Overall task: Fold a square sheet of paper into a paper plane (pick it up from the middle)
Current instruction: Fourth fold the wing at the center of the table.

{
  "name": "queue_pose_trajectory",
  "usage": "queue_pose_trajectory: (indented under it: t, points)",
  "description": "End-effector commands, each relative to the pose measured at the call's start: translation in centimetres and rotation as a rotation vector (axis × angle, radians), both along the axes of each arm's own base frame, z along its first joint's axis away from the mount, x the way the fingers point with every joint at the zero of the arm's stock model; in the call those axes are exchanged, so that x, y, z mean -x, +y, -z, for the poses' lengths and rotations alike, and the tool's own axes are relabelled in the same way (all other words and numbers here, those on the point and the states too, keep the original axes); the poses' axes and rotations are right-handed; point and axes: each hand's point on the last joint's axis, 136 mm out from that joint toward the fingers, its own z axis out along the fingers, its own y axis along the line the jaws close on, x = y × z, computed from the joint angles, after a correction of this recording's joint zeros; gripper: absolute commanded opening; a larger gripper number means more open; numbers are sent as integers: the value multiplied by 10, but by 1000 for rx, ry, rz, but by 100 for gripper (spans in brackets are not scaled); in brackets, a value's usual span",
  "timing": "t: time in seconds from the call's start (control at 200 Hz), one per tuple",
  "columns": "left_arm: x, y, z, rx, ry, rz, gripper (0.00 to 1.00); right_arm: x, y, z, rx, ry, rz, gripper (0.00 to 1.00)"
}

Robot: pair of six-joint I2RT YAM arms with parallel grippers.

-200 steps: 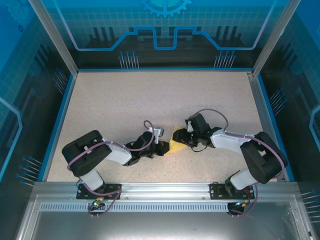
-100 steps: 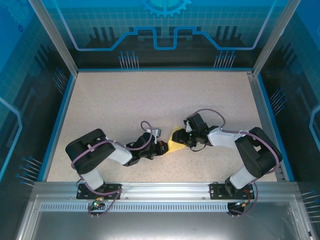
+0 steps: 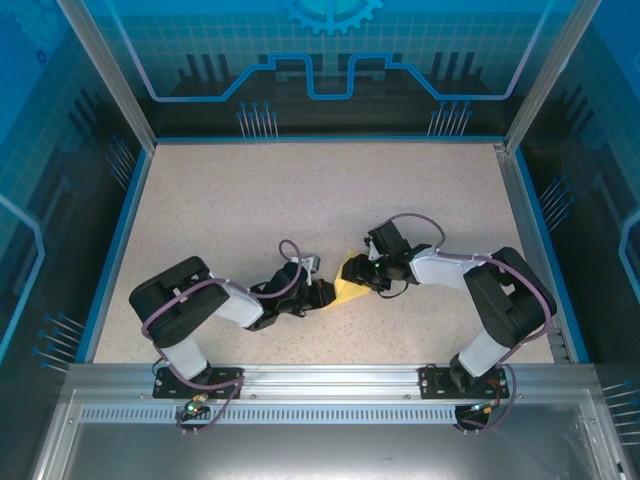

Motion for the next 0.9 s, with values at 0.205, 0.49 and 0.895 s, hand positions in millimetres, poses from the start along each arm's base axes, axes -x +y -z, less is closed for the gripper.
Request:
queue_pose_trajectory:
  t: [0.205,0.49,0.895]
  points:
    - [3,-3,-7,11,24,60,19,15,-31,33,203,108,65,53]
    - [-9,-6,-14,-3,-21,95,22,17,-31,33,198,108,70,54]
    - [-12,15,-23,-55,-43,60,27,25,-45,46,289,186,131,50]
